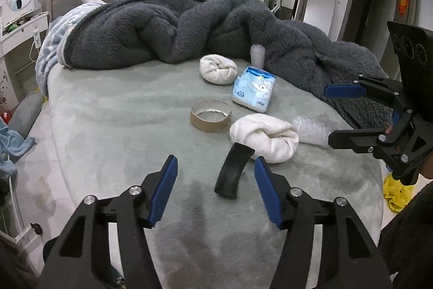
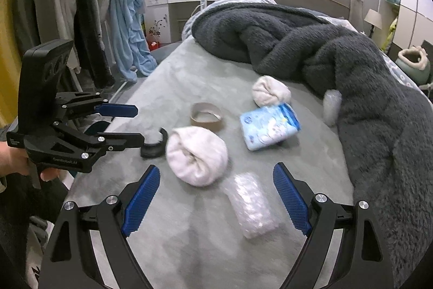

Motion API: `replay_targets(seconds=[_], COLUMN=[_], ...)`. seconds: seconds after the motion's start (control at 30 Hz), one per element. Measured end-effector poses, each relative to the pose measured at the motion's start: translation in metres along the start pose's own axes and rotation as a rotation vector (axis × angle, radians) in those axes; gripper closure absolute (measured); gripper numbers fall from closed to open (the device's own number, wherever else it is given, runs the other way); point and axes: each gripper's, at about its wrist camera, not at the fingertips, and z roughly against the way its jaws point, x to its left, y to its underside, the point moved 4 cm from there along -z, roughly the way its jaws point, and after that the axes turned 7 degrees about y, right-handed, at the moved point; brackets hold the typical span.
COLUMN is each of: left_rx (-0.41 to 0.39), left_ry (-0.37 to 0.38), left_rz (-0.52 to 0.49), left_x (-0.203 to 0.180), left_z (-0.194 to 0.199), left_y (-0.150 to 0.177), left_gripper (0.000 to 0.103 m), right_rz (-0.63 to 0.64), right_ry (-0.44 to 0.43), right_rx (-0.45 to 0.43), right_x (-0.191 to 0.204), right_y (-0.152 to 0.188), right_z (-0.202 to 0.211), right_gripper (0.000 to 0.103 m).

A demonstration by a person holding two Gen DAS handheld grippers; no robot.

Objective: Collect trash
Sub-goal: 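Grasp the bubble-wrap roll with the right tool while the left grasps the black plastic piece, then carry the bubble wrap and black piece with both tools over the bin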

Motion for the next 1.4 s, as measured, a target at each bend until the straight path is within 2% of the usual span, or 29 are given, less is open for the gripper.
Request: replay_targets(seconds=[0.37, 0.67, 0.83, 1.03, 1.17, 1.27, 1.4], left_rx=[0.043, 0.069, 0.086, 0.088, 0.075, 0.067, 0.051], left_ry=[0.017, 0.027, 0.014, 0.031, 0.031, 0.026, 0.01], left_rz=[-0.007, 0.009, 0.024, 0.059, 0.064, 0.07, 0.089], left_x=[-0.011, -0.012, -0.009, -0.004, -0.003, -0.001, 0.006], left_z=[-0.027, -0.042, -0.046, -0.043, -0.037, -0.034, -0.026], left_y=[0.002, 0.003, 0.005, 0.005, 0.003, 0.002, 0.001], left_gripper=[0.051, 0.064, 0.076, 0.078, 0.079, 0.08, 0.081], right_rz=[-0.034, -0.034, -0.04, -0.049, -0.051, -0.059, -0.099], right_ry=[0.009, -0.009, -0.009, 0.01, 0.039, 0.053, 0.066], right_rx=[0.05, 0.073, 0.083, 0.103, 0.152, 0.165, 0.135], right_x=[-0.023, -0.025, -0.025, -0.026, -0.026, -0.027, -0.03], right_y=[0.022, 0.033, 0.035, 0.032, 0.033, 0.032, 0.021], right_z=[-0.014, -0.024, -0.031, -0.043, -0.055, -0.058, -0.05], right_gripper=[0.016, 0.017, 0.017, 0.033, 0.055, 0.062, 0.063])
